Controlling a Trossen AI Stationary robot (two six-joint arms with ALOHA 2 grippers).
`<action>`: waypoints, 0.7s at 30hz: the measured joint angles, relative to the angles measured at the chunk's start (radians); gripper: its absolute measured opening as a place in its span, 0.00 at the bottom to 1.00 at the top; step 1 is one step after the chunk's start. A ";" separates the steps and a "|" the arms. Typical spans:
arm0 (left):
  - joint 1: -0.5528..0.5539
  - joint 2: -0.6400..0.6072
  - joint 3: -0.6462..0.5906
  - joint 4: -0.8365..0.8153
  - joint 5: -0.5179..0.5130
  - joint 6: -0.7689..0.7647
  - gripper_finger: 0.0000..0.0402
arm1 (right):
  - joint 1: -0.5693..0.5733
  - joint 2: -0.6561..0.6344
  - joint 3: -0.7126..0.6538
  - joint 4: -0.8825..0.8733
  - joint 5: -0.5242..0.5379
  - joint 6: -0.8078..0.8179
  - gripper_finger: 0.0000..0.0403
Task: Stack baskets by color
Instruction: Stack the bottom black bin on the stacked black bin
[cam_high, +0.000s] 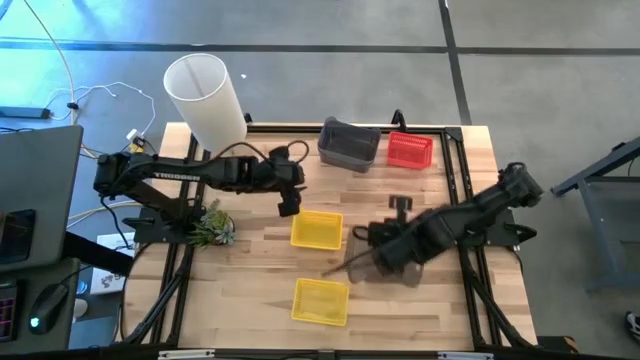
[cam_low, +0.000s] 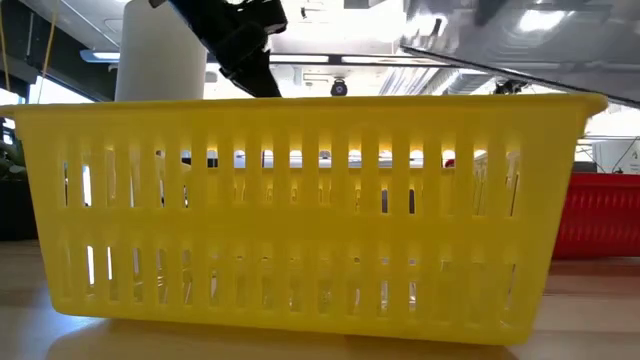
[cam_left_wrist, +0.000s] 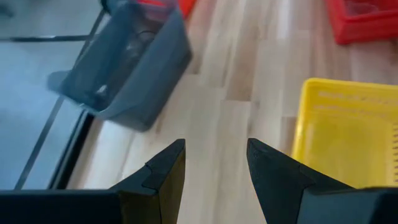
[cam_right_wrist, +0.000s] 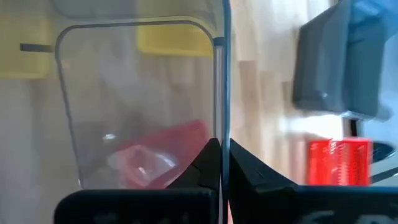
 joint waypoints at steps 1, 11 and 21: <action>0.011 -0.011 0.000 -0.007 0.000 0.000 0.39 | -0.029 0.000 0.007 0.002 -0.002 -0.045 0.00; 0.125 -0.155 0.000 -0.077 0.011 0.069 0.39 | -0.396 0.000 0.037 0.110 -0.074 -0.482 0.00; 0.211 -0.184 0.000 -0.087 0.045 0.157 0.39 | -0.747 0.000 0.037 0.337 -0.222 -0.773 0.00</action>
